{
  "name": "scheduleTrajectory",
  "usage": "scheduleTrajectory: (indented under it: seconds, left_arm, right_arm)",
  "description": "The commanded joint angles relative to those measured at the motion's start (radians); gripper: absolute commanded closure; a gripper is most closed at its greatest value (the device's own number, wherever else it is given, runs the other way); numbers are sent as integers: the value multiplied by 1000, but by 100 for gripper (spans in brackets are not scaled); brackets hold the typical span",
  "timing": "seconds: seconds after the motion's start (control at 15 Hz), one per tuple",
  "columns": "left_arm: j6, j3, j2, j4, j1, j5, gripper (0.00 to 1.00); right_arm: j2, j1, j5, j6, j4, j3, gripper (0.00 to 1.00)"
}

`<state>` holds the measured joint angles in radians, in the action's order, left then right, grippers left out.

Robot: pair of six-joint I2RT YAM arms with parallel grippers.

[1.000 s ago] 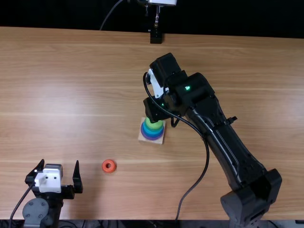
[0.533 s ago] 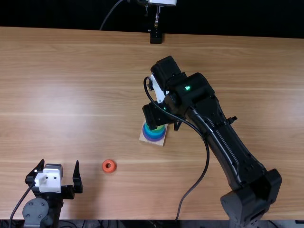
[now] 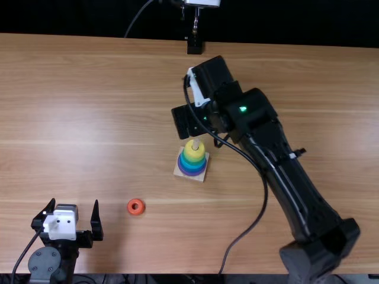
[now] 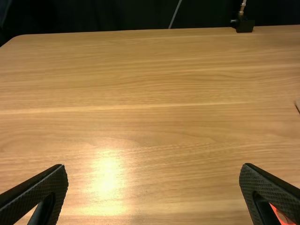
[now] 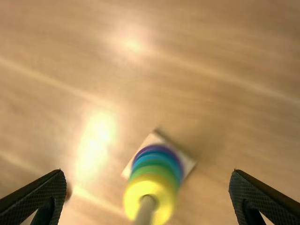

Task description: Build the Hanoi tower: stack the rings onto the peg from bottom to top in this color order: purple, dark blue, light blue, dark green, light green, yellow, orange.

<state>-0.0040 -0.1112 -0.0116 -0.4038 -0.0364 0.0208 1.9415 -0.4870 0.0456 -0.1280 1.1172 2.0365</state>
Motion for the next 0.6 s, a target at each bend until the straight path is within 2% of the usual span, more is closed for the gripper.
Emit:
scheduleTrajectory:
  seconds: [0.0, 0.07, 0.27, 0.53]
  left_arm:
    - [4, 111, 12, -75, 9, -1, 0]
    - [4, 111, 12, -77, 9, -2, 0]
    - [4, 111, 12, -75, 9, -1, 0]
    - [4, 111, 12, -75, 9, -1, 0]
  right_arm:
    - [-162, 76, -101, 3, -36, -70, 0]
    - [-236, 107, -112, 5, -113, -144, 0]
    - [-447, 215, -116, 8, -380, -406, 0]
    - [-753, 355, -108, 16, -586, -730, 0]
